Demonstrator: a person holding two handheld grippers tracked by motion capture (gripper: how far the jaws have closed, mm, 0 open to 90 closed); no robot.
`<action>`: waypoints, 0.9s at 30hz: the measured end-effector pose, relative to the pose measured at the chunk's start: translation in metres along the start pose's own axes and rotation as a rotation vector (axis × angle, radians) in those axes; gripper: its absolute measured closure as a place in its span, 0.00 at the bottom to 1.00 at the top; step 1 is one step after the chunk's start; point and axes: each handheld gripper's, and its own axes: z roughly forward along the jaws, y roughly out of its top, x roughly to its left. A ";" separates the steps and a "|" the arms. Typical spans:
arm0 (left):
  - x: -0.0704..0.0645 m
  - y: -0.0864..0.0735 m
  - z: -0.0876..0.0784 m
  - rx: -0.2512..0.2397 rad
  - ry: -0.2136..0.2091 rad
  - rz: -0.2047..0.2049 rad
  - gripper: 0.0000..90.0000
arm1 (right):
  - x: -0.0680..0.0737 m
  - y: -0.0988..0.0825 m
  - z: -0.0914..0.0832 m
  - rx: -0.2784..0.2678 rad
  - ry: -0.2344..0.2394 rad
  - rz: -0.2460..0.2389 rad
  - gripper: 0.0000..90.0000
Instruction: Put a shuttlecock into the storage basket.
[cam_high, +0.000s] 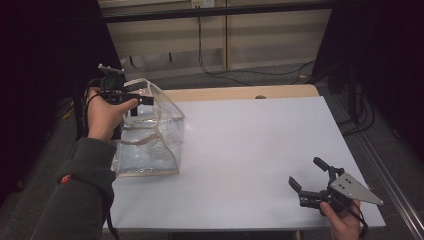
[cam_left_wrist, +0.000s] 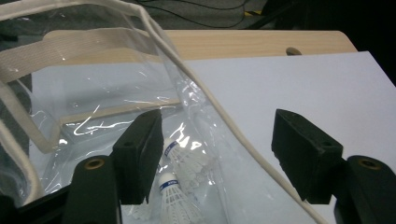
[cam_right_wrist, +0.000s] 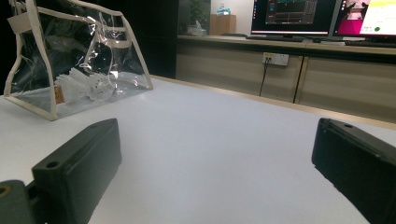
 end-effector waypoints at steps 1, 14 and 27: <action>-0.002 0.000 -0.001 -0.003 -0.008 0.000 0.37 | 0.000 0.000 0.000 0.002 0.001 0.000 0.02; -0.012 -0.006 -0.009 0.038 -0.108 0.069 0.31 | 0.003 0.000 0.001 0.006 0.007 -0.002 0.02; -0.035 -0.014 -0.020 0.053 -0.238 0.152 0.28 | 0.005 0.000 0.001 0.005 0.010 -0.003 0.02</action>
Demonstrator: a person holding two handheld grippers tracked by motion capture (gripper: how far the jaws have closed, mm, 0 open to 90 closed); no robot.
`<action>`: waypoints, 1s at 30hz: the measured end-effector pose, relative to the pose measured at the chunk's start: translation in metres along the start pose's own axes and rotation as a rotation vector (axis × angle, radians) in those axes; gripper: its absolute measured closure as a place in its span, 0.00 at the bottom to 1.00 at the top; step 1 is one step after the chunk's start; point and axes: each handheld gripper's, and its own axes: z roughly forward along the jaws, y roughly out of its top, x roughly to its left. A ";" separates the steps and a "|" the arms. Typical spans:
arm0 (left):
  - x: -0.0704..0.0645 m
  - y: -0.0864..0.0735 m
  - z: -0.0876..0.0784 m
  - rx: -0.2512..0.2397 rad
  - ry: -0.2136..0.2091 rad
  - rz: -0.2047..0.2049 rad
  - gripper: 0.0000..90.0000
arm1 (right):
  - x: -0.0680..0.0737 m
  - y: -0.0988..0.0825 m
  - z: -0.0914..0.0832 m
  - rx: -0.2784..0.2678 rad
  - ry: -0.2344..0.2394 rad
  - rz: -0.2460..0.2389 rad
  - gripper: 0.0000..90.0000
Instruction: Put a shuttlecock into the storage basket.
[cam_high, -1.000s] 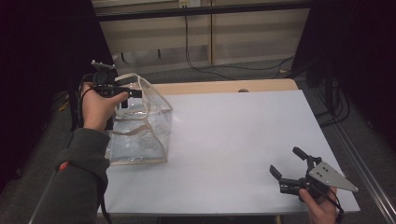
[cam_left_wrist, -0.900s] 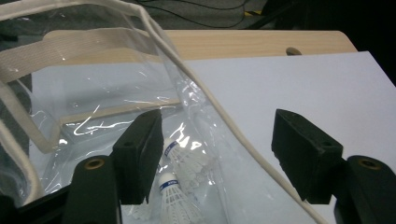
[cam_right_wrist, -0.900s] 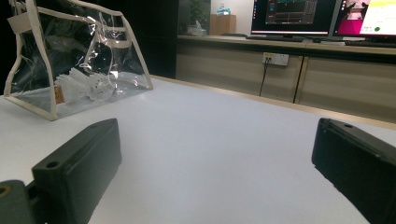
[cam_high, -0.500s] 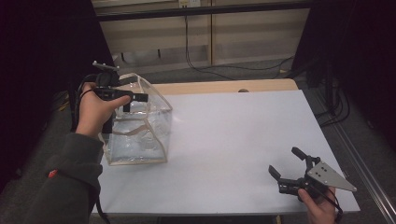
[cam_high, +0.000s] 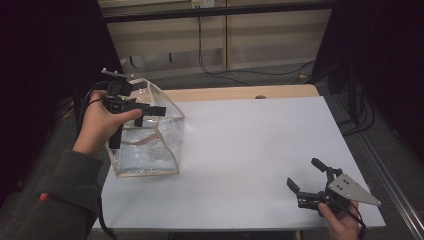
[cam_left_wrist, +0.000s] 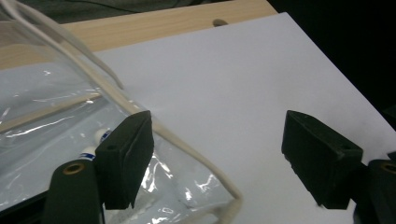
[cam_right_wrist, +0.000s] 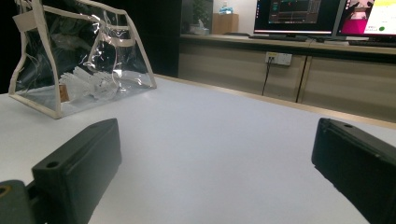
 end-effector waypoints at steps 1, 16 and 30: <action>-0.002 -0.001 0.000 -0.003 -0.010 0.005 0.28 | 0.000 0.000 0.000 0.001 -0.001 -0.001 0.02; -0.020 -0.011 0.001 -0.011 -0.105 0.071 0.26 | -0.001 0.001 0.000 -0.005 -0.003 -0.001 0.02; -0.040 -0.014 0.004 -0.018 -0.176 0.121 0.25 | 0.000 0.000 0.001 0.000 0.002 -0.002 0.02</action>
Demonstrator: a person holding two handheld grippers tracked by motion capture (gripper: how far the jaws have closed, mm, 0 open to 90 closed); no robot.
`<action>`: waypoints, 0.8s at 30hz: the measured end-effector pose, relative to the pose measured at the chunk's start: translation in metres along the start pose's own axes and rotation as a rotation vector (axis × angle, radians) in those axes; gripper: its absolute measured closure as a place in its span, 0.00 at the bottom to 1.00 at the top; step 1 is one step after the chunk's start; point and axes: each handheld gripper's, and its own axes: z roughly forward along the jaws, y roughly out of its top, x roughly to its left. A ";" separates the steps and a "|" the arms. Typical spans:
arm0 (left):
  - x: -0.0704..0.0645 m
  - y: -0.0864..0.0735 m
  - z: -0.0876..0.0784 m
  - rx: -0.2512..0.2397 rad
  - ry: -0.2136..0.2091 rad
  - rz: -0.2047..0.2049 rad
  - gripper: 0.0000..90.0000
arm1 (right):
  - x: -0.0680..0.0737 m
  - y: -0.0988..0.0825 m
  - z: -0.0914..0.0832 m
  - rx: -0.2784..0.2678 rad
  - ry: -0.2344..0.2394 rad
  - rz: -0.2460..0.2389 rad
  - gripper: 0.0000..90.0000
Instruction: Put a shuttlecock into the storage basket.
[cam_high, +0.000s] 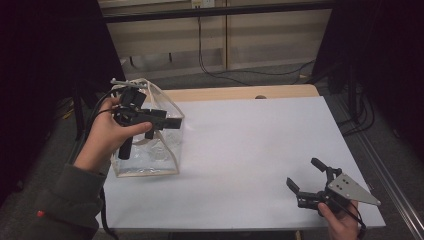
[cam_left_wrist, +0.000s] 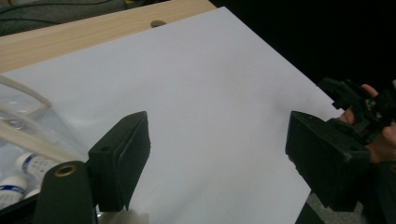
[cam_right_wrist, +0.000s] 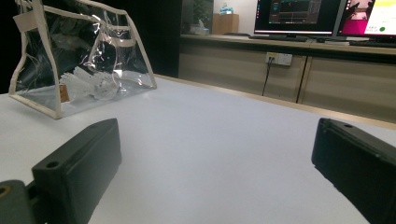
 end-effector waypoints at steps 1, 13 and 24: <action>-0.001 -0.001 0.001 0.000 -0.005 0.007 0.25 | 0.000 0.000 0.000 0.001 0.001 0.002 0.02; -0.012 -0.009 0.013 0.038 -0.056 0.054 0.23 | 0.001 0.000 0.000 0.000 0.000 0.004 0.02; -0.019 -0.015 0.020 0.059 -0.085 0.078 0.22 | 0.001 0.000 0.000 0.000 0.001 0.004 0.02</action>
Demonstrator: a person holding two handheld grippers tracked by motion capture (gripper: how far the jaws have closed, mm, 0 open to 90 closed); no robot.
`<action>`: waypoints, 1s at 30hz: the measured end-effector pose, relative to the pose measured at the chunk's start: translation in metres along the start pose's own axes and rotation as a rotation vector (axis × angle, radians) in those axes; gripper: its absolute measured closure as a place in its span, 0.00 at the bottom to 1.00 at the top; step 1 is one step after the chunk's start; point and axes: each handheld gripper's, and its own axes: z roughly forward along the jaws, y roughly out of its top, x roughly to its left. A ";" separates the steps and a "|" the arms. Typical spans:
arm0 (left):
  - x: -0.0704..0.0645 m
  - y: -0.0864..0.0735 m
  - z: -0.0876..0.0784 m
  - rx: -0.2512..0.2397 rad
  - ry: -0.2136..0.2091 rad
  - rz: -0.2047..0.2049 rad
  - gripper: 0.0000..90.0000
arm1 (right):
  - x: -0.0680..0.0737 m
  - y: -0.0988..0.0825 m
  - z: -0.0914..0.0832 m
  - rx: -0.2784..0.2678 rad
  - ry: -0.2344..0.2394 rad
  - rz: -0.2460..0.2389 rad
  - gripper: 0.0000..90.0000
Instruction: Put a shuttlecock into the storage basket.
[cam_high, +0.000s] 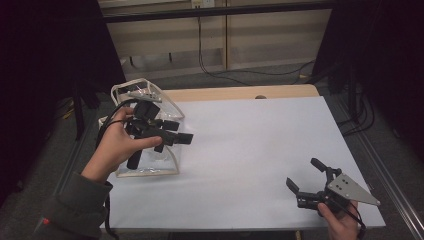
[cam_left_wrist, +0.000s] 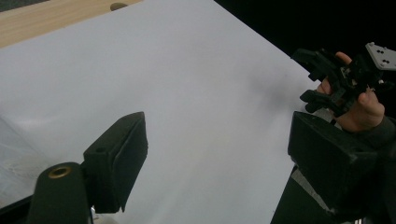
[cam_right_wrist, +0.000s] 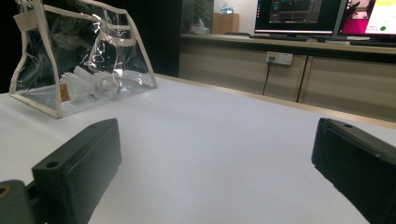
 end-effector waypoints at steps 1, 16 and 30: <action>0.000 -0.001 0.001 0.004 -0.002 0.001 0.22 | 0.000 0.000 0.000 0.000 -0.001 0.000 0.02; -0.002 -0.010 0.007 0.027 -0.022 0.013 0.21 | 0.000 0.000 0.000 0.001 -0.001 -0.001 0.02; -0.002 -0.022 0.012 0.031 -0.044 0.025 0.18 | 0.000 0.000 -0.001 0.002 -0.002 -0.001 0.02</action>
